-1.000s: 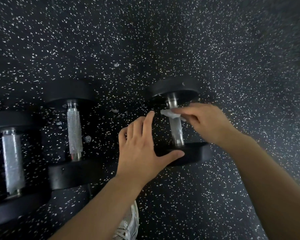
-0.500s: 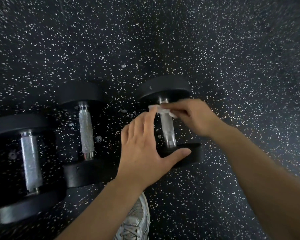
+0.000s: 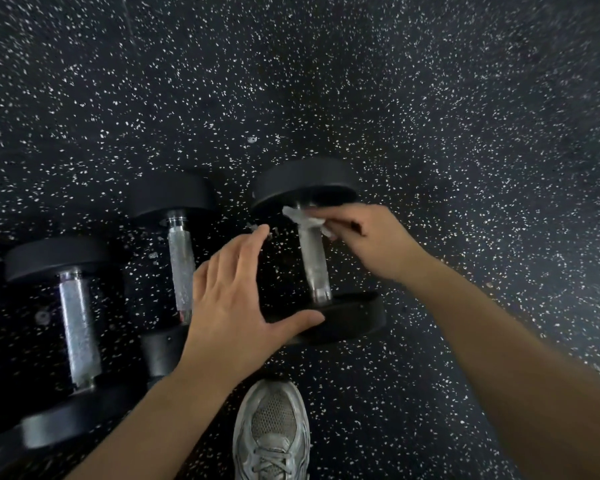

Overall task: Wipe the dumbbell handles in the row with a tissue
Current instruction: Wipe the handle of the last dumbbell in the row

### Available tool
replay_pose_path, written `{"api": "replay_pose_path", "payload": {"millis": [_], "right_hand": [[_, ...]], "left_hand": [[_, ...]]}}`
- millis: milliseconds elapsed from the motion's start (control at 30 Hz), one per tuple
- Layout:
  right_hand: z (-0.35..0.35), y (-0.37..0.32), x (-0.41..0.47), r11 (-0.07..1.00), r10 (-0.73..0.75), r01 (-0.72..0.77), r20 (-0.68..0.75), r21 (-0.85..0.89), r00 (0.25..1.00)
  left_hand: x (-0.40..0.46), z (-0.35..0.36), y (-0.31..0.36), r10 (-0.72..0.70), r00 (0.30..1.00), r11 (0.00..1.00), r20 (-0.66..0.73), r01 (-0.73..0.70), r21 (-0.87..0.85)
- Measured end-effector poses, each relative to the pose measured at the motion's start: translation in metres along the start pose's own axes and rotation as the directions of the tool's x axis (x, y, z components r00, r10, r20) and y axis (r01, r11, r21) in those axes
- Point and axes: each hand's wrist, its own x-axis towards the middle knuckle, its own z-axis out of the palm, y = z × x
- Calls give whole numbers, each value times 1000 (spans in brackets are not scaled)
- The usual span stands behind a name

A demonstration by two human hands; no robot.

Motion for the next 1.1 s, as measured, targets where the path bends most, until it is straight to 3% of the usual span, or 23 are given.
{"api": "replay_pose_path", "payload": {"millis": [133, 233, 300, 367, 433, 500, 567, 633, 733, 800, 900, 967, 1033, 1100], "right_hand": [[10, -2, -4, 999, -10, 19, 246, -33, 969], [12, -3, -8, 994, 28, 27, 496, -104, 868], [13, -10, -8, 994, 10, 51, 554, -95, 832], [11, -19, -3, 999, -39, 52, 447, -17, 894], [10, -23, 5, 998, -60, 55, 199, 31, 978], [17, -21, 11, 998, -56, 56, 36, -5, 998], [29, -12, 10, 1000, -16, 15, 71, 3, 997], [33, -5, 6, 999, 0, -7, 194, 37, 981], [27, -16, 2, 995, -29, 66, 434, -72, 901], [27, -28, 3, 989, -47, 109, 498, -96, 866], [33, -41, 11, 995, -92, 100, 262, -16, 961], [39, -42, 14, 991, -91, 98, 77, -90, 993], [43, -41, 11, 984, -75, 84, 60, -159, 995], [41, -42, 5, 977, -52, 80, 140, -200, 989]], "left_hand": [[-6, -13, -17, 13, 1000, 997, -3, -12, 70], [-12, -19, -24, 23, 1000, 995, -21, -21, 101], [-14, -18, -17, 20, 1000, 997, -21, -18, 74], [-11, -14, -6, 26, 999, 998, -18, -25, 50], [-6, -9, 5, 40, 999, 999, -32, -39, 31], [-2, -7, 9, 41, 998, 999, -45, -40, 16], [-1, -7, 6, 20, 999, 1000, -41, -20, -13], [-3, -10, 1, -5, 1000, 1000, -27, 4, -31], [-4, -15, -6, -10, 1000, 999, -25, 9, -38], [-4, -17, -8, -7, 1000, 999, -30, 6, -34], [-3, -19, -9, -6, 1000, 1000, -22, 6, -19], [-4, -18, -8, -1, 1000, 1000, -27, 1, -4], [-5, -19, -7, 6, 1000, 1000, -23, -5, 9], [-6, -24, -7, 21, 1000, 999, -12, -21, 39]]}}
